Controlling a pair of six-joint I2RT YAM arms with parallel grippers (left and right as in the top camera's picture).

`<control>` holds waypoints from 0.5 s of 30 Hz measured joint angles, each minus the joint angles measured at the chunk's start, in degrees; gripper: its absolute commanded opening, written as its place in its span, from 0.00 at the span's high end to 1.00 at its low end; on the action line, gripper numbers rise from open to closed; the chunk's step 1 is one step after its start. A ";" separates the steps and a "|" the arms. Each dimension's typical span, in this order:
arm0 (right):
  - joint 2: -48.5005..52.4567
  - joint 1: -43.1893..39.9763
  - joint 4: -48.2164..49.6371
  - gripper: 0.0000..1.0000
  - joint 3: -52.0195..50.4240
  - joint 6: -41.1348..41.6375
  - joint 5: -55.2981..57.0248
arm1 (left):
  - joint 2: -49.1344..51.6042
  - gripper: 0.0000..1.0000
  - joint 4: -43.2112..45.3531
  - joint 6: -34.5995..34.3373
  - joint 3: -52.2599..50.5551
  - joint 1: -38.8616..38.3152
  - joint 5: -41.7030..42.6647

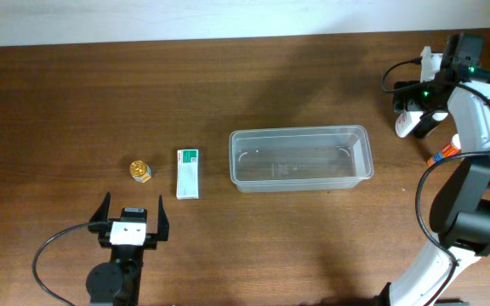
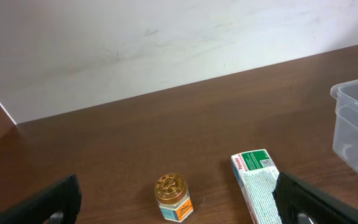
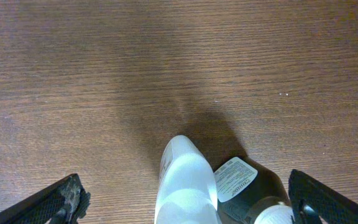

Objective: Pack container
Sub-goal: 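Move the right gripper over the white pump bottle and lower it, then close the right gripper on the white pump bottle and lift it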

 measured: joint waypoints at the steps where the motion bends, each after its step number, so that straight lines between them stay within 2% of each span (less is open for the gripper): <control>1: 0.00 0.00 0.00 0.03 0.00 -0.04 -0.02 | 0.00 0.01 0.00 0.00 0.00 0.00 0.00; 9: 0.00 0.00 0.00 0.07 0.00 -0.07 0.42 | 0.00 0.01 0.00 0.00 0.00 0.00 0.00; 15: 0.00 0.00 0.00 0.20 0.00 -0.15 1.27 | 0.00 0.01 0.00 0.00 0.00 0.00 0.00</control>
